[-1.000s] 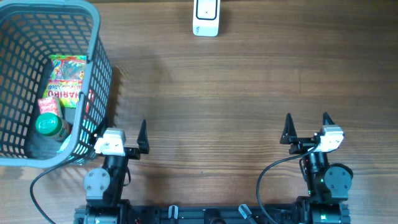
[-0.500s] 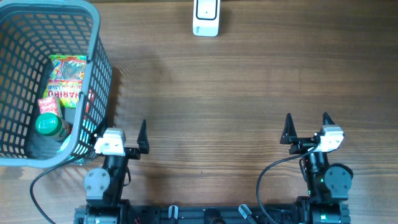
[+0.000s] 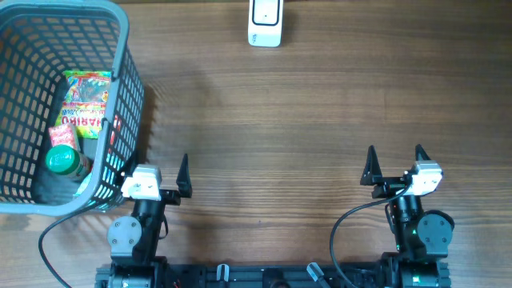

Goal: Scan the item barcode

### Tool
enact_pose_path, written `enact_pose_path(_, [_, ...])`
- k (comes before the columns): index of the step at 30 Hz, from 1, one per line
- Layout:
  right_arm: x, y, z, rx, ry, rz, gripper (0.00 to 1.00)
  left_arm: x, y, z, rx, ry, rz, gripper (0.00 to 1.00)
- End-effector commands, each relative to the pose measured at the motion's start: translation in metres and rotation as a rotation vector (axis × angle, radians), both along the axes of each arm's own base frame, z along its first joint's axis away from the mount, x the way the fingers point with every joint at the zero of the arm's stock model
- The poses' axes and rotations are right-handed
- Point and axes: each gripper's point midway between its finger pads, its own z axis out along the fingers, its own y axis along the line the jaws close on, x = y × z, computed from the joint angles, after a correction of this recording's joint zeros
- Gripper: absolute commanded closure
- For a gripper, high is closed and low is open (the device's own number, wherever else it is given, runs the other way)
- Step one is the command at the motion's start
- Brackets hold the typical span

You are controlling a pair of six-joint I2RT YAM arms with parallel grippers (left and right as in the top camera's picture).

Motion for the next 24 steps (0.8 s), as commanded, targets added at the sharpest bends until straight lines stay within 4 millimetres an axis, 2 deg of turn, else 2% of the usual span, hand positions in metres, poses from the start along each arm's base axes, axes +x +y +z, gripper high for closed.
enact_pose_path(1, [0.0, -0.002, 0.0, -0.005, 0.0, -0.012, 0.0, 0.0, 0.004, -0.003, -0.009, 0.003, 0.022, 0.0])
enact_pose_path(12, [0.0, -0.002, 0.0, -0.005, 0.0, -0.012, 0.0, 0.001, 0.004, 0.001, 0.003, -0.014, 0.022, 0.0])
enact_pose_path(13, [0.0, -0.002, -0.001, -0.005, 0.001, -0.012, 0.0, 0.001, 0.003, 0.005, -0.004, -0.031, 0.011, 0.0])
enact_pose_path(16, [0.0, -0.002, 0.0, -0.004, 0.0, -0.012, 0.0, -0.011, -0.048, 0.02, -0.023, -0.084, -0.291, 0.0])
enact_pose_path(20, [0.0, -0.002, 0.0, -0.004, 0.0, -0.012, 0.0, -0.019, -0.053, 0.036, -0.136, -0.039, -0.322, 0.0])
enact_pose_path(23, [0.0, -0.002, 0.0, -0.005, 0.0, -0.012, 0.0, -0.027, -0.062, 0.072, -0.131, -0.072, -0.377, 0.0])
enact_pose_path(24, [0.0, -0.002, 0.0, -0.005, 0.0, -0.012, 0.0, -0.028, -0.062, 0.091, -0.148, -0.086, -0.378, 0.0])
